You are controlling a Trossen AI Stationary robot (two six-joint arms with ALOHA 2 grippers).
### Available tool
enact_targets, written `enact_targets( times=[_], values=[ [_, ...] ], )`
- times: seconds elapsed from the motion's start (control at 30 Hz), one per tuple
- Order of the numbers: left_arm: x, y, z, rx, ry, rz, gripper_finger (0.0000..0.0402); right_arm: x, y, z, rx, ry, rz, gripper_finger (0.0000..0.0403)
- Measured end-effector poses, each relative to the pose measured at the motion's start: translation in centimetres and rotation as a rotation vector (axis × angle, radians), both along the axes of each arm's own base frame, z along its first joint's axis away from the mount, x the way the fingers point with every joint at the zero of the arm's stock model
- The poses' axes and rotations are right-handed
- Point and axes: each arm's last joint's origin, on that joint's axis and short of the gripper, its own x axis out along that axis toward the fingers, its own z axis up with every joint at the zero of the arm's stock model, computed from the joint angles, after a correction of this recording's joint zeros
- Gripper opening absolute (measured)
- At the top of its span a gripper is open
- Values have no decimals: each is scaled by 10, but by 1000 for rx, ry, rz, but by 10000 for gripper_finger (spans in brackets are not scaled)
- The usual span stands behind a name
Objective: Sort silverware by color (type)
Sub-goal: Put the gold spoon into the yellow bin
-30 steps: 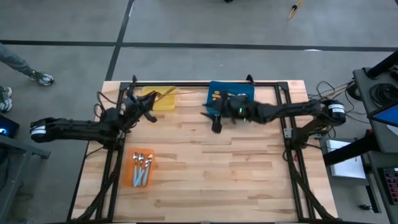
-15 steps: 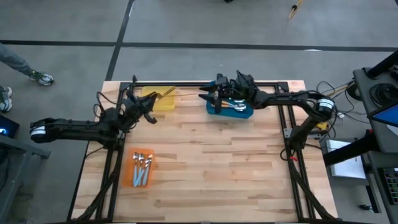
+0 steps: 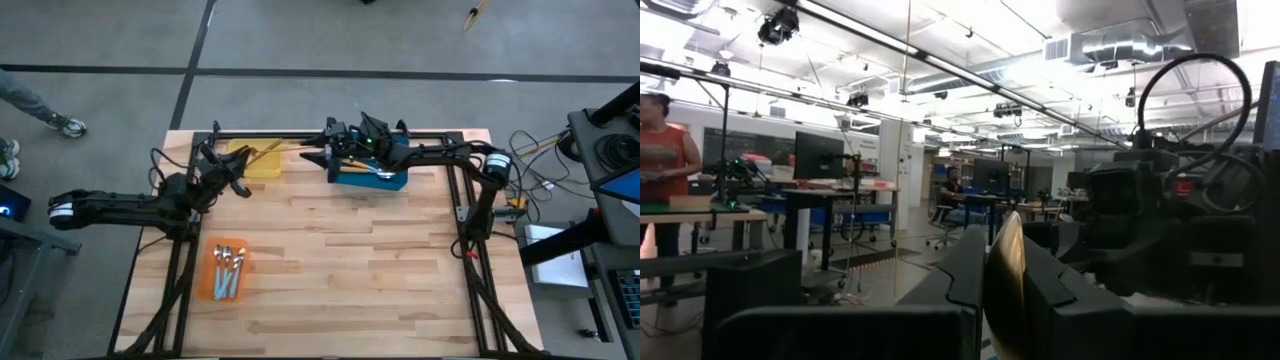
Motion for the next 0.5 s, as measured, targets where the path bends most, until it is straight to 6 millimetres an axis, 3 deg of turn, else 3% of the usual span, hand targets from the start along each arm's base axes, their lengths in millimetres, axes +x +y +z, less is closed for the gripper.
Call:
enact_targets(
  times=[0.5],
  values=[
    [0, 0, 0, -4, -9, -2, 9, 31, -5, 0, -28, -19, 111, 169]
  ],
)
